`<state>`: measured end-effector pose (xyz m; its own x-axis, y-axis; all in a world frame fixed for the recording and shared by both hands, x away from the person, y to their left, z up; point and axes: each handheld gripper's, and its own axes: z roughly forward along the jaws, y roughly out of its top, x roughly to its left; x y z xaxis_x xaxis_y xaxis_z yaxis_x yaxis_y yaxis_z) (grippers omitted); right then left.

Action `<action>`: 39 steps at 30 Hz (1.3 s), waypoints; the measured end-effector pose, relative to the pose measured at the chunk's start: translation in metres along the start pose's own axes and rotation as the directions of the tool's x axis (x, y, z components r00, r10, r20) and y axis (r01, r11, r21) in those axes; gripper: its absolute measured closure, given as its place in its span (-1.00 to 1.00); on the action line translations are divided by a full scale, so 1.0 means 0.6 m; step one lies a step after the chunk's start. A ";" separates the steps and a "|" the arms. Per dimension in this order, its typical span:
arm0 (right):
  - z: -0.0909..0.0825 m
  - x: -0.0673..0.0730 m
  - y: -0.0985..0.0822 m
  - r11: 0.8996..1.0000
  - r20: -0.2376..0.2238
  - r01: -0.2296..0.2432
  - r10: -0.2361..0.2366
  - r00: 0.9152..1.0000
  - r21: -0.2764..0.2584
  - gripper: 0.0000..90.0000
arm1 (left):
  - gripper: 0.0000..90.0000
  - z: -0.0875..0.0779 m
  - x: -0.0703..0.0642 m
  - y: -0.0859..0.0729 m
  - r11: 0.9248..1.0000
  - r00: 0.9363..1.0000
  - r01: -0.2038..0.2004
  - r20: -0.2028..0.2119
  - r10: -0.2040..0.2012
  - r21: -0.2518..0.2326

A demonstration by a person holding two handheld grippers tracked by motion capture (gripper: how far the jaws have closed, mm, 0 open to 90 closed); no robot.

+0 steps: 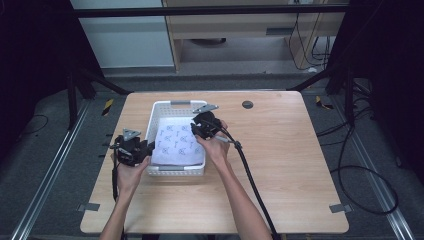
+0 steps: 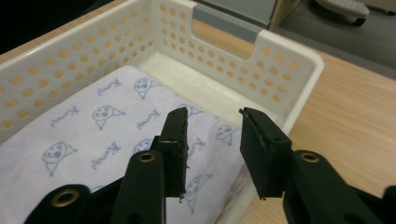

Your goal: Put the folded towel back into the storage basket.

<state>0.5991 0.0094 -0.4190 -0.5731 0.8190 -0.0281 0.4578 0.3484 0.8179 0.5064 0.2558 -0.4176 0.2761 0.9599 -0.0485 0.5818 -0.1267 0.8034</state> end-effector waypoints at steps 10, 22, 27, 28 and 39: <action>-0.050 -0.017 0.009 0.996 -0.022 0.003 -0.005 1.000 -0.084 -0.05 | 0.37 -0.032 -0.005 0.010 0.998 0.999 0.017 0.048 -0.014 -0.060; -0.136 -0.049 -0.011 0.990 -0.035 0.012 -0.017 0.999 -0.139 -0.49 | 0.09 -0.066 -0.022 0.010 0.993 0.996 -0.009 0.090 0.020 -0.118; -0.177 -0.065 -0.036 0.988 -0.042 0.011 -0.018 0.999 -0.152 -0.54 | -0.03 -0.072 -0.028 0.004 0.990 0.994 -0.047 0.089 0.059 -0.129; -0.187 -0.070 -0.042 0.988 -0.047 0.008 -0.016 0.999 -0.155 -0.54 | -0.05 -0.072 -0.030 0.002 0.991 0.994 -0.048 0.094 0.060 -0.126; -0.252 -0.095 -0.096 0.982 -0.048 0.022 -0.032 0.998 -0.187 -0.59 | -0.23 -0.075 -0.034 -0.022 0.987 0.989 -0.093 0.099 0.106 -0.128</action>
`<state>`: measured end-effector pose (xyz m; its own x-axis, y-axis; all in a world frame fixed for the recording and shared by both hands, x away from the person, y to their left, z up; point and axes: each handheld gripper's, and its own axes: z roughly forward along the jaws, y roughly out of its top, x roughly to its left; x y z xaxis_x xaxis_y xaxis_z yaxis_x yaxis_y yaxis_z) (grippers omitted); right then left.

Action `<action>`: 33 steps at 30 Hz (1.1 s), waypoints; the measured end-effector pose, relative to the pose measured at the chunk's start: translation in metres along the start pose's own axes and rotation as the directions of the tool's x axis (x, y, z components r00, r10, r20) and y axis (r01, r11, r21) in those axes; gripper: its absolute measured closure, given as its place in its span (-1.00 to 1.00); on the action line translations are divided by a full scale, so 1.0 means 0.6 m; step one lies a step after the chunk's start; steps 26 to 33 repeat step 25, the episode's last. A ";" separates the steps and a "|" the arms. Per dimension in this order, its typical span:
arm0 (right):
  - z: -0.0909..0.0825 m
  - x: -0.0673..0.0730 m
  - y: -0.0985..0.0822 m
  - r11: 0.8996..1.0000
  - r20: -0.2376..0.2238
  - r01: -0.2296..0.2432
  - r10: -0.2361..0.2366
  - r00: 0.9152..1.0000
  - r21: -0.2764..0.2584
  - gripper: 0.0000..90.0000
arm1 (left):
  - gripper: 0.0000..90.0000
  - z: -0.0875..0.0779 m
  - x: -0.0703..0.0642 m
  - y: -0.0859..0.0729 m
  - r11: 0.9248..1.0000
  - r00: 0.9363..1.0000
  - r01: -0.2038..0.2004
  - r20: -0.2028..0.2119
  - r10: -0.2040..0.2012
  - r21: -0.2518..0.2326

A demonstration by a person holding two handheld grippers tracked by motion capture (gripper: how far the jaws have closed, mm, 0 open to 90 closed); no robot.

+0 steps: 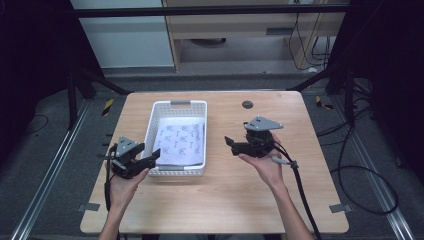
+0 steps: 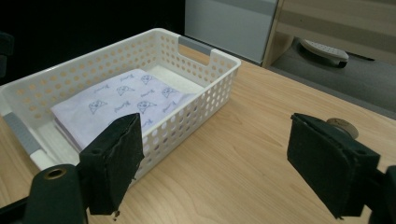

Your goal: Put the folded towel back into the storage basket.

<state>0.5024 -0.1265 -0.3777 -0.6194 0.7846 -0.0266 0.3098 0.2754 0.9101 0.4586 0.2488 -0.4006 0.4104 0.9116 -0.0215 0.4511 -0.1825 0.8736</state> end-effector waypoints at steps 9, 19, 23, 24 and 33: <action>-0.067 -0.027 -0.064 1.000 0.024 -0.027 0.028 0.999 -0.014 -0.64 | -0.36 -0.008 -0.010 -0.020 0.999 0.999 -0.035 0.024 0.036 -0.021; -0.108 -0.066 -0.137 0.996 0.072 -0.084 0.084 0.994 0.003 -0.65 | -0.42 -0.021 -0.012 -0.049 0.998 0.998 -0.046 0.039 0.047 -0.033; -0.124 -0.082 -0.159 0.995 0.103 -0.098 0.098 0.990 0.001 -0.66 | -0.41 -0.036 -0.013 -0.069 0.998 0.998 -0.052 0.043 0.054 -0.041; -0.124 -0.082 -0.159 0.995 0.103 -0.098 0.098 0.990 0.001 -0.66 | -0.40 -0.036 -0.013 -0.069 0.998 0.998 -0.052 0.043 0.054 -0.041; -0.132 -0.089 -0.171 0.993 0.112 -0.116 0.115 0.987 0.002 -0.66 | -0.39 -0.040 -0.013 -0.074 0.998 0.998 -0.051 0.045 0.053 -0.041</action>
